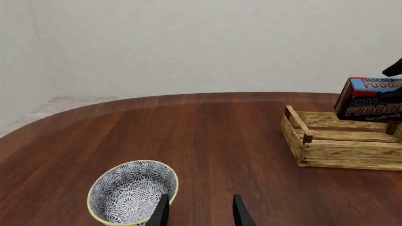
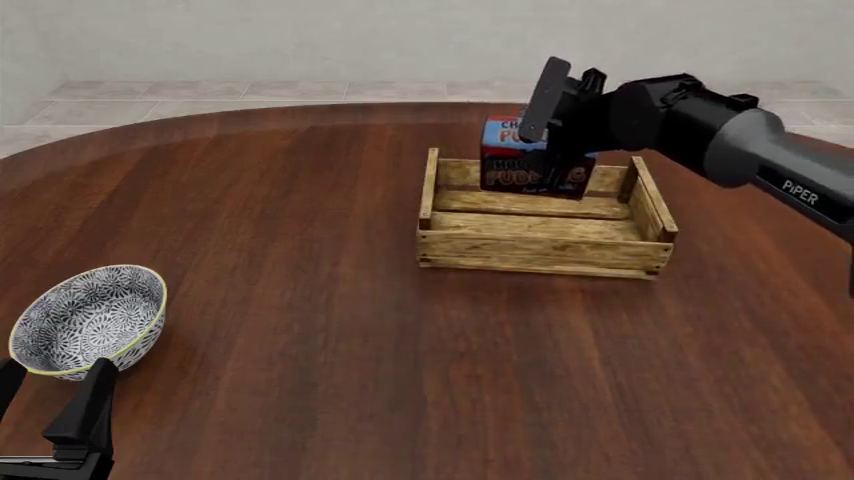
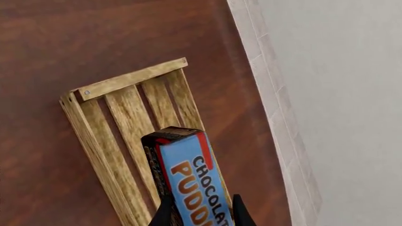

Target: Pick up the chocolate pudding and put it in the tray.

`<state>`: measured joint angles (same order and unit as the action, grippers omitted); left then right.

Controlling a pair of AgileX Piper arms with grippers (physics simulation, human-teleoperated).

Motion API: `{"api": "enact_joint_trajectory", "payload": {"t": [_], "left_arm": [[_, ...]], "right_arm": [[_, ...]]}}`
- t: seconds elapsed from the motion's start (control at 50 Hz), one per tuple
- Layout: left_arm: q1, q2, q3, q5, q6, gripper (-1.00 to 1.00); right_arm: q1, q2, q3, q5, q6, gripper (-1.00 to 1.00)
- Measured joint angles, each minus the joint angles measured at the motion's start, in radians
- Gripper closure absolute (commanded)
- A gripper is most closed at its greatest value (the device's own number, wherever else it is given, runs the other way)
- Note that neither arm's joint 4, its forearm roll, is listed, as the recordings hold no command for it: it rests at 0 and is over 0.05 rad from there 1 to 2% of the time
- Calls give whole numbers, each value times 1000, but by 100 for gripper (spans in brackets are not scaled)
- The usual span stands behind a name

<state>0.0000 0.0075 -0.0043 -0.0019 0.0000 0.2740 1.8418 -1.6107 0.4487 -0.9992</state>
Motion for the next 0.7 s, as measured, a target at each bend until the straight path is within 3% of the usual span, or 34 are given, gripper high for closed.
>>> {"api": "enact_joint_trajectory", "payload": {"t": [0.7], "left_arm": [[0, 0, 0, 0, 0, -100]], "right_arm": [[14, 59, 14, -44, 32, 100]]}}
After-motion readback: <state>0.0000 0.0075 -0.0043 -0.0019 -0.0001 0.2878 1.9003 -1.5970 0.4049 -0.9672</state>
